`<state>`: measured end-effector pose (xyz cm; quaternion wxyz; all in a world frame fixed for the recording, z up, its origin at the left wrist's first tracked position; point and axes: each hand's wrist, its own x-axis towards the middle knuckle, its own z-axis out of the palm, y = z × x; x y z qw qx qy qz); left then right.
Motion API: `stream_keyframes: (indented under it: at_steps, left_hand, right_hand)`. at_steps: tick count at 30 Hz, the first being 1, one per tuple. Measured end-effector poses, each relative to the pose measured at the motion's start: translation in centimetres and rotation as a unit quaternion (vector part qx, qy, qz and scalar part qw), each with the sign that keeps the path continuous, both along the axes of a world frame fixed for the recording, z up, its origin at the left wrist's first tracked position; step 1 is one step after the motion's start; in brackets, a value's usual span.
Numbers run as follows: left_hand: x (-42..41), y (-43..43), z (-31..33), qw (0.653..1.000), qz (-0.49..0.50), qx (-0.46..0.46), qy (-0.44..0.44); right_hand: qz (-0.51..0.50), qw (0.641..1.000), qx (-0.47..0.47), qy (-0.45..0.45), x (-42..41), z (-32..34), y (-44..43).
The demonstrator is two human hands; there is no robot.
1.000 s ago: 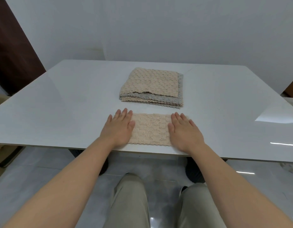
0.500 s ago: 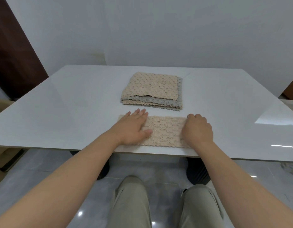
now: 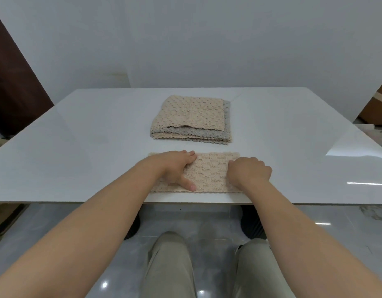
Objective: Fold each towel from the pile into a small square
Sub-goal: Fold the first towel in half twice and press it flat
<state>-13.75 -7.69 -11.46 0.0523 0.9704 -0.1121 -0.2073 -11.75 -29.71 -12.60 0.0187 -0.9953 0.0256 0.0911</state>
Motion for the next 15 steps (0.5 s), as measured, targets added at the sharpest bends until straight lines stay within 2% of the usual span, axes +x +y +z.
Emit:
stream_keyframes:
  at_steps: [2,5,8,15]
  left_hand:
    - [0.0,0.0,-0.1,1.0,0.0,0.001,0.002]
    - [0.0,0.0,-0.3,1.0,0.001,-0.003,0.001]
    - [-0.1,-0.1,-0.3,1.0,-0.001,-0.004,0.001]
    - [-0.1,-3.1,-0.4,1.0,-0.008,0.006,-0.001]
  right_hand:
    - [-0.002,0.999,0.031,0.009,0.2,0.1,0.2]
    - [-0.012,0.991,0.13,0.006,0.6,0.4,0.2]
    - [0.015,0.98,0.198,-0.019,0.2,1.3,-0.3]
    - [0.066,0.969,0.227,-0.076,-1.6,5.6,-0.8]
